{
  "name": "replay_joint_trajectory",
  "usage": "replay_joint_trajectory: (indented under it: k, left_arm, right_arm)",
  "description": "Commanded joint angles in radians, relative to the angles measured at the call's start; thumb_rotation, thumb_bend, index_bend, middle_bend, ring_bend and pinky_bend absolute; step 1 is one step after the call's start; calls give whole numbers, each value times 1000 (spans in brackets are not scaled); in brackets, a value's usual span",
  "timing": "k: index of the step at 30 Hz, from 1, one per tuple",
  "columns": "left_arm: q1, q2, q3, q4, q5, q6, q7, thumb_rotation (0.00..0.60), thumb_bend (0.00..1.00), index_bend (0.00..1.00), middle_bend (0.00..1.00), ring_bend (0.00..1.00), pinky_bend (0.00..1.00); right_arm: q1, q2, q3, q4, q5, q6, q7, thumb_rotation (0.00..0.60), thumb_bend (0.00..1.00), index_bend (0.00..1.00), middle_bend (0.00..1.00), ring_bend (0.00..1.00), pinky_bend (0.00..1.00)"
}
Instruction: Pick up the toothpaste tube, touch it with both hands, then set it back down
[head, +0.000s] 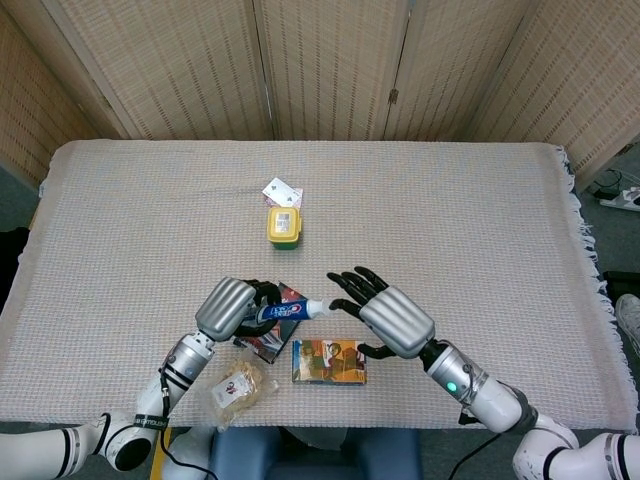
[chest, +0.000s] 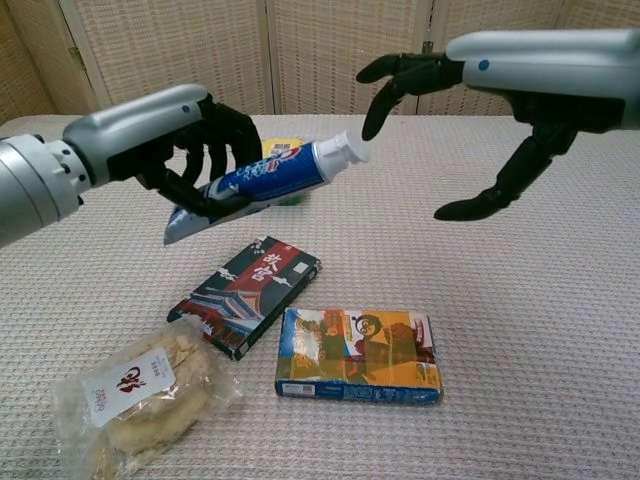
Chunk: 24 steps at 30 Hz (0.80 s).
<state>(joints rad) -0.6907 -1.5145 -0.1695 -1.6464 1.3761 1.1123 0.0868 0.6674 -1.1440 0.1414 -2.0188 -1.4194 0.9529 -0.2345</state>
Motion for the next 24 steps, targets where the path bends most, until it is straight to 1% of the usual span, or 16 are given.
replay_joint_trajectory:
  k: [1,2,3,6,8,10,13,16,19,24]
  left_arm:
    - [17,-16,10,40,40,38,-48,600,778,749,811,709,681]
    - [19,-20,12,50,47,45,-59,600,778,749,811,709,681]
    - [22,-26,14,61,56,52,-70,600,779,748,811,709,680]
    - [25,-41,15,77,71,67,-91,600,780,749,811,709,681]
    - [26,-51,14,80,83,78,-100,600,780,750,811,709,681]
    - [25,-59,13,80,91,84,-103,600,780,750,811,709,680]
    - [23,-71,10,78,99,91,-102,600,780,751,811,709,668]
    - [20,-81,5,76,101,96,-98,600,780,751,811,709,665]
    - [18,-91,1,75,105,100,-91,600,780,752,811,709,665]
    - [18,-101,-7,72,106,109,-99,600,781,752,811,709,665]
  right_arm:
    - [-41,27,-15,2,-111,78,161,600,294,278,24,0,0]
    - [-47,26,-16,9,-131,94,203,600,293,262,24,0,0]
    - [-50,20,-18,26,-157,110,252,600,293,219,24,0,0]
    - [-43,-1,-21,63,-188,119,351,600,294,40,8,0,0]
    - [-29,-26,-18,88,-194,112,416,600,294,0,0,0,0]
    - [-18,-49,-12,106,-197,114,470,600,292,0,0,0,0]
    - [5,-92,-3,138,-195,108,582,598,267,0,0,0,0]
    - [25,-128,4,171,-194,100,659,583,265,0,0,0,0]
    - [44,-159,9,197,-195,94,709,578,265,0,0,0,0]
    - [66,-201,18,223,-198,99,758,577,265,0,0,0,0]
